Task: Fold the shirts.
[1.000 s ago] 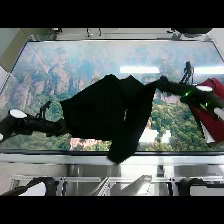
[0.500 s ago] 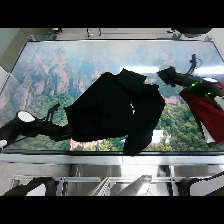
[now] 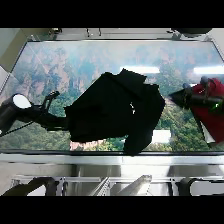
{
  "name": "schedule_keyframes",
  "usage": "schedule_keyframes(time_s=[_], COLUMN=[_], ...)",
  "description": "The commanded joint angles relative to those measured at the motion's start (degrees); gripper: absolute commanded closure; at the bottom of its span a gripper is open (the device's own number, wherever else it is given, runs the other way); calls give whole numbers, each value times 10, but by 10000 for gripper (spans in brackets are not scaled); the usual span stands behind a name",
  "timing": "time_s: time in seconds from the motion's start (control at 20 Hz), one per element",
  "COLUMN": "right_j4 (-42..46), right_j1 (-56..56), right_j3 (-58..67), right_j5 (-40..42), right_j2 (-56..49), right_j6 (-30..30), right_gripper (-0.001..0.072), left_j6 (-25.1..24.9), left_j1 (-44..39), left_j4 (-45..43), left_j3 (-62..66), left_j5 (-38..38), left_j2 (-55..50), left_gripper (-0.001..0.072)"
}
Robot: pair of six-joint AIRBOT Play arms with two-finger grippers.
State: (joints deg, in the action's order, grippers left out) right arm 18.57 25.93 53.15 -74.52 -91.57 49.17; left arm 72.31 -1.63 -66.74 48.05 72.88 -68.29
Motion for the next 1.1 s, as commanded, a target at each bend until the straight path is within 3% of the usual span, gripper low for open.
schedule_keyframes(time_s=[0.0, 0.15, 0.3, 0.55, 0.65, 0.7, 0.75, 0.8, 0.9, 1.05], right_j4=[55, 65, 65, 47, 37, 33, 31, 31, 31, 31], right_j1=[7, -16, -64, -143, -154, -154, -154, -154, -153, -154], right_j3=[-117, -125, -125, -125, -124, -124, -124, -124, -124, -124], right_j5=[55, 96, 127, 150, 151, 151, 152, 152, 152, 152], right_j2=[29, 29, 29, 29, 29, 29, 29, 29, 29, 29], right_j6=[19, 18, 19, 19, 19, 18, 19, 19, 19, 18], right_gripper=[192, 195, 258, 264, 517, 572, 587, 632, 632, 632], left_j6=[3, 26, 26, 25, 26, 26, 26, 28, 28, 28], left_j1=[-85, -125, -125, -143, -158, -165, -169, -172, -171, -170], left_j4=[-61, -119, -112, -108, -117, -123, -132, -139, -148, -147], left_j3=[23, 23, 23, 23, 23, 23, 23, 23, 25, 45], left_j5=[-15, -43, -49, -32, -32, -33, -34, -35, -31, -22], left_j2=[0, -10, -57, -114, -114, -114, -114, -114, -114, -114], left_gripper=[33, 33, 34, 34, 34, 50, 154, 314, 698, 709])
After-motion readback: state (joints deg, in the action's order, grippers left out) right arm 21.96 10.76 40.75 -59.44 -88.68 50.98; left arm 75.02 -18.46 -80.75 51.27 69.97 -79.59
